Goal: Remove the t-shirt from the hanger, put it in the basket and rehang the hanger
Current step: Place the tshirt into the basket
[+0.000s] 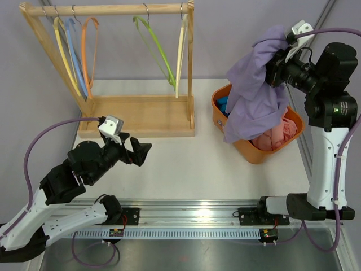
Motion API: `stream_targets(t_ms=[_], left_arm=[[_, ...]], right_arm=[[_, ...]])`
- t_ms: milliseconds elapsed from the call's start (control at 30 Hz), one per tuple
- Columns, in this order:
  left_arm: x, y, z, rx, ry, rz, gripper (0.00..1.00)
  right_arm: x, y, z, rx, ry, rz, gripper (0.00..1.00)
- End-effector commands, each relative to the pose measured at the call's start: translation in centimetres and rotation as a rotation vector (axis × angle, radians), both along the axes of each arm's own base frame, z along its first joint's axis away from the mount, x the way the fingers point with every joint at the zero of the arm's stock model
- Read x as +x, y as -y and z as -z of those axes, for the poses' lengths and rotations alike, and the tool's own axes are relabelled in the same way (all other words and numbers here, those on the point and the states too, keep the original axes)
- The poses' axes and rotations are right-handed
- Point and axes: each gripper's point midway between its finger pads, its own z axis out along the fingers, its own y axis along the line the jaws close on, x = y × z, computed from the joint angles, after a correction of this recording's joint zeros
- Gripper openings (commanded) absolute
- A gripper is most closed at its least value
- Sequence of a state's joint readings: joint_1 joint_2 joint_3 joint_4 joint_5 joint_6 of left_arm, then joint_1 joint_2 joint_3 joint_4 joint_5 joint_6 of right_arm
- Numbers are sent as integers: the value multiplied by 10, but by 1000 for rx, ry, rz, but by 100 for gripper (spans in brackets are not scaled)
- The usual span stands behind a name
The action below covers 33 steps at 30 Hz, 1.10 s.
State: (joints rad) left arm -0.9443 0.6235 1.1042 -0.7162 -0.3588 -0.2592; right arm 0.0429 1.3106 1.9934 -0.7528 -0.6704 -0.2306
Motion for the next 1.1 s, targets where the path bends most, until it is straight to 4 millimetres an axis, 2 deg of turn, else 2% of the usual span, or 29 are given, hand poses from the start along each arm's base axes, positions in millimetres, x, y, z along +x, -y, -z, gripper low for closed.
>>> stream_targets(t_ms=[0, 267, 300, 333, 400, 500, 600, 633, 700, 733, 800, 833, 900, 933, 1033, 1067], left_arm=[[4, -9, -5, -21, 26, -46, 99], [3, -12, 3, -10, 12, -63, 99], [3, -12, 4, -8, 11, -63, 99], [4, -13, 4, -9, 10, -65, 99], [3, -13, 5, -10, 8, -67, 99], [3, -15, 6, -11, 5, -73, 99], [3, -15, 7, -13, 2, -75, 99], [2, -16, 7, -15, 2, -77, 99], [1, -18, 8, -11, -3, -79, 99], [1, -19, 8, -12, -3, -82, 99], [0, -19, 9, -16, -9, -84, 99], [0, -20, 11, -16, -10, -87, 99], [0, -20, 12, -23, -12, -91, 99], [0, -20, 13, -25, -15, -91, 99], [0, -19, 16, -27, -23, -93, 99], [0, -19, 17, -27, -25, -92, 99]], right_arm=[[16, 24, -31, 36, 70, 97, 0], [44, 60, -68, 36, 163, 190, 0], [53, 64, -67, 37, 158, 198, 0], [53, 67, -76, 36, 185, 208, 0], [58, 73, -78, 39, 191, 221, 0], [77, 84, -68, 32, 174, 248, 0], [96, 95, -46, 22, 138, 279, 0], [106, 98, -27, 23, 88, 280, 0], [116, 102, -3, 8, 34, 281, 0], [124, 103, 25, 9, -35, 275, 0], [128, 101, 58, -6, -111, 250, 0], [133, 102, 96, -2, -206, 243, 0], [132, 98, 143, -7, -326, 207, 0], [129, 96, 182, -2, -431, 189, 0], [111, 89, 274, -2, -709, 119, 0], [100, 88, 298, -11, -796, 98, 0]])
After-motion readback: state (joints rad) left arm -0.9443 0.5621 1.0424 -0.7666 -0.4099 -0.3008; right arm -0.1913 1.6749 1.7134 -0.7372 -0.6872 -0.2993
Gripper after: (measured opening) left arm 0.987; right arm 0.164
